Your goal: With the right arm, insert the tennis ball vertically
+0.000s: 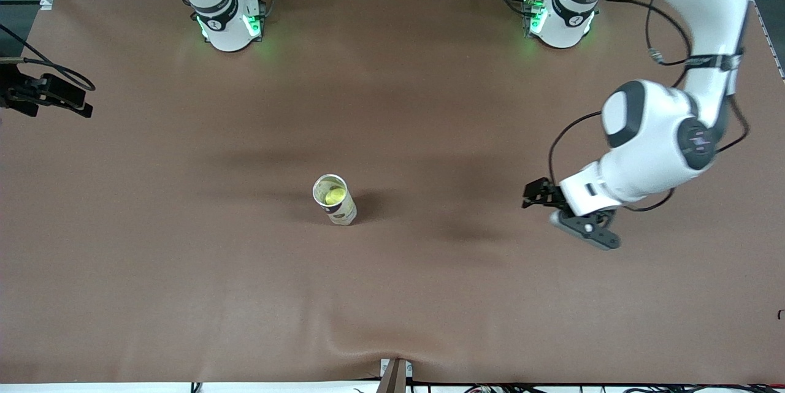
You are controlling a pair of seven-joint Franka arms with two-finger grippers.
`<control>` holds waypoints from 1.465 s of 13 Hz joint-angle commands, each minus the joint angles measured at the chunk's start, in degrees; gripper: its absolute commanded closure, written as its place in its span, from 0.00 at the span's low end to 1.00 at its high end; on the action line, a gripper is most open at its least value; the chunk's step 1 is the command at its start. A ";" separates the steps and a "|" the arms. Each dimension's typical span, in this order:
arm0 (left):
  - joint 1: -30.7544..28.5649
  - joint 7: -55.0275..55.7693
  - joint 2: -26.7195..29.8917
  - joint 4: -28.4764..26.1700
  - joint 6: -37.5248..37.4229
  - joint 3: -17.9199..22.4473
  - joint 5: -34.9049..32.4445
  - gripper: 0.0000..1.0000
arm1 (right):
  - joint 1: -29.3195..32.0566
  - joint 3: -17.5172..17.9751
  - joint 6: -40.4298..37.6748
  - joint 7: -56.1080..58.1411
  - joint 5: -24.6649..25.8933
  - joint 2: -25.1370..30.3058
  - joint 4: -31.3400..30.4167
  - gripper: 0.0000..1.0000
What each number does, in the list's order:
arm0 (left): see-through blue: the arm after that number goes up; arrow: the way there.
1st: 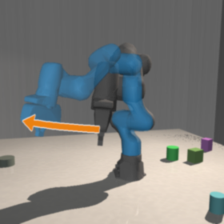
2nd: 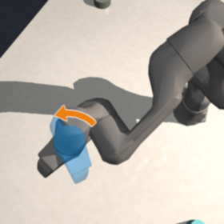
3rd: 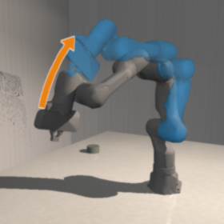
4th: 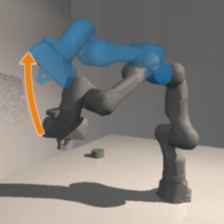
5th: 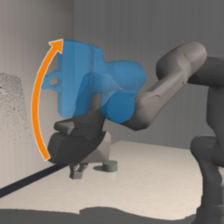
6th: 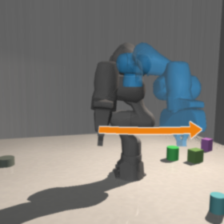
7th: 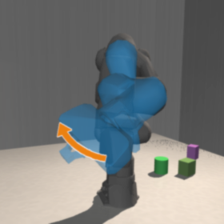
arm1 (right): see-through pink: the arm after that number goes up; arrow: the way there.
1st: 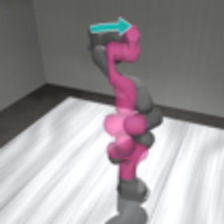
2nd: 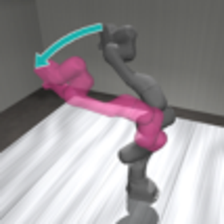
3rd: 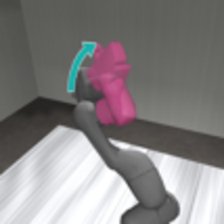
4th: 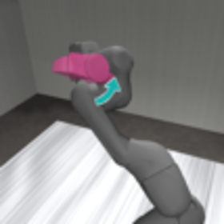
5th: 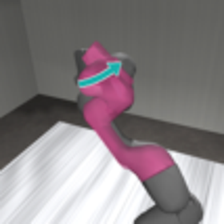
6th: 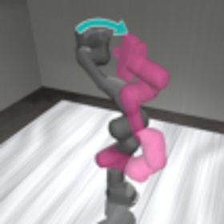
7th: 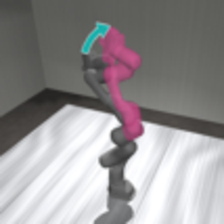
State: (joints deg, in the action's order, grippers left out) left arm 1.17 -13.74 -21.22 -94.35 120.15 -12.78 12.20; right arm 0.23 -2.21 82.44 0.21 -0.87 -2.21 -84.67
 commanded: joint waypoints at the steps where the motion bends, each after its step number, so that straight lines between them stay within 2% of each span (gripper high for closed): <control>1: -2.49 1.87 2.75 3.28 -8.75 0.03 0.37 0.00 | 0.03 0.10 0.79 -0.39 0.25 2.12 -3.47 0.00; 4: -3.81 9.40 8.02 3.21 -15.80 0.04 -0.16 0.00 | 0.03 0.10 1.05 -0.30 0.34 2.13 -3.66 0.00; 9: -3.63 15.92 16.81 3.03 -25.13 -0.58 -0.33 0.00 | -0.15 0.27 1.14 -0.30 1.66 1.95 -3.22 0.00; 11: -3.55 17.78 19.97 2.86 -26.63 -2.94 -5.32 0.00 | -0.15 0.36 1.14 -0.30 1.66 1.95 -3.22 0.00; 13: -3.72 17.26 20.34 3.65 -27.42 -3.92 -8.41 0.00 | -0.15 0.36 1.14 -0.30 1.66 1.86 -3.22 0.00; 16: -5.21 16.82 20.52 5.74 -27.51 -1.73 -10.70 0.00 | -0.15 0.36 1.06 -0.30 1.66 1.86 -3.13 0.00; 19: -8.19 16.82 20.52 6.72 -28.30 -1.20 -10.97 0.00 | -0.50 0.36 0.97 -0.30 1.74 1.86 -3.22 0.00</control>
State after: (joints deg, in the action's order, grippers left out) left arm -5.63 3.12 -1.10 -88.45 93.13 -13.83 2.44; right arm 0.18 -2.05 83.04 0.23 -0.18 -1.69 -86.63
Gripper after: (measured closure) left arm 0.000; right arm 0.000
